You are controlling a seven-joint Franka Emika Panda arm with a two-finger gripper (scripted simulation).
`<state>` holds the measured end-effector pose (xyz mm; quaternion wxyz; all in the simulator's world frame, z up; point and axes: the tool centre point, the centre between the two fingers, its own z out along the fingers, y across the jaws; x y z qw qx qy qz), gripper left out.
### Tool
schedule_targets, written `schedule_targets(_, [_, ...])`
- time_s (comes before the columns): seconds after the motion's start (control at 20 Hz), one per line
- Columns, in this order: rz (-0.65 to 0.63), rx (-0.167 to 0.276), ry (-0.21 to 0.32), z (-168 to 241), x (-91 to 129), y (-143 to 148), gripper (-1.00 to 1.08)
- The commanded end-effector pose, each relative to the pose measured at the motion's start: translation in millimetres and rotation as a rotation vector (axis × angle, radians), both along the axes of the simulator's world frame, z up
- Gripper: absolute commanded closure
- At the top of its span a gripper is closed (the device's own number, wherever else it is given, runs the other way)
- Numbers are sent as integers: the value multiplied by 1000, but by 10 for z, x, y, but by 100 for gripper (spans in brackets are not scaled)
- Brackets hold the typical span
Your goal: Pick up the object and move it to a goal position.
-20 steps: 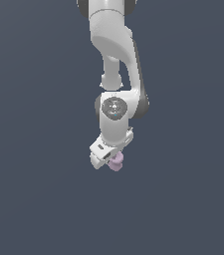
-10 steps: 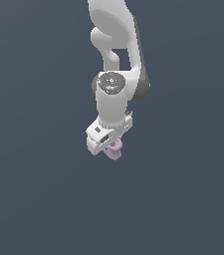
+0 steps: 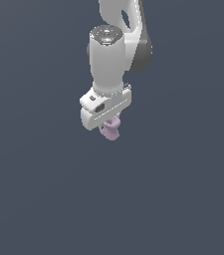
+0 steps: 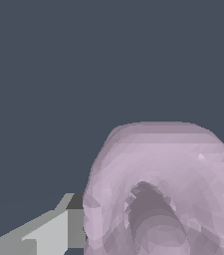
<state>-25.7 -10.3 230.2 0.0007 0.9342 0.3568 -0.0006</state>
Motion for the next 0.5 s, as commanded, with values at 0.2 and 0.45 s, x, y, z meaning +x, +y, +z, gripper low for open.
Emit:
schedule_targets(0.2, [0,1,-1,629,-315,-73,108])
schedule_targets(0.45, [1,2,-1,1127,-554,-133,108])
